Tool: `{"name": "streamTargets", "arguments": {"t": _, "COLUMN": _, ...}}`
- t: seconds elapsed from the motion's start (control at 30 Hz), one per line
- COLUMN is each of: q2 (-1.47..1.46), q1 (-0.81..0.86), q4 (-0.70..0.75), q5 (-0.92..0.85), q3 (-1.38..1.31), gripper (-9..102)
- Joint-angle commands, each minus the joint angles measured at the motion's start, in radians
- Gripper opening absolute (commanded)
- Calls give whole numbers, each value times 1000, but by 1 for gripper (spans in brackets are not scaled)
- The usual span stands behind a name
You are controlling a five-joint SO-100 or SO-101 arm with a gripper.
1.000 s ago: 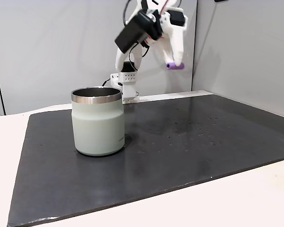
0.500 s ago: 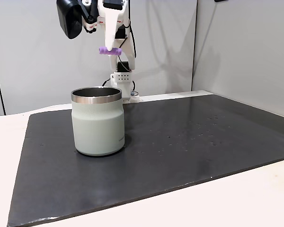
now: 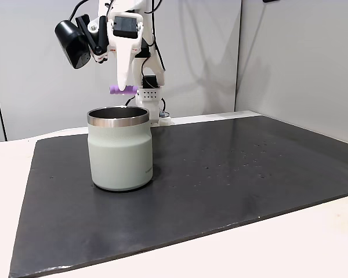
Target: Grasp a pengrip and put it in the cup.
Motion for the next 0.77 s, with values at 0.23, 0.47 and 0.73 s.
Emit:
{"name": "streamTargets", "arguments": {"t": 0.23, "q2": -61, "q1": -3, "q4": 2, "q5": 9, "q3": -109, "gripper": 0}}
{"name": "streamTargets", "arguments": {"t": 0.47, "q2": -84, "q1": 14, "q4": 2, "q5": 51, "q3": -179, "gripper": 14}}
{"name": "streamTargets", "arguments": {"t": 0.73, "q2": -72, "q1": 17, "q4": 5, "q5": 54, "q3": -176, "gripper": 14}}
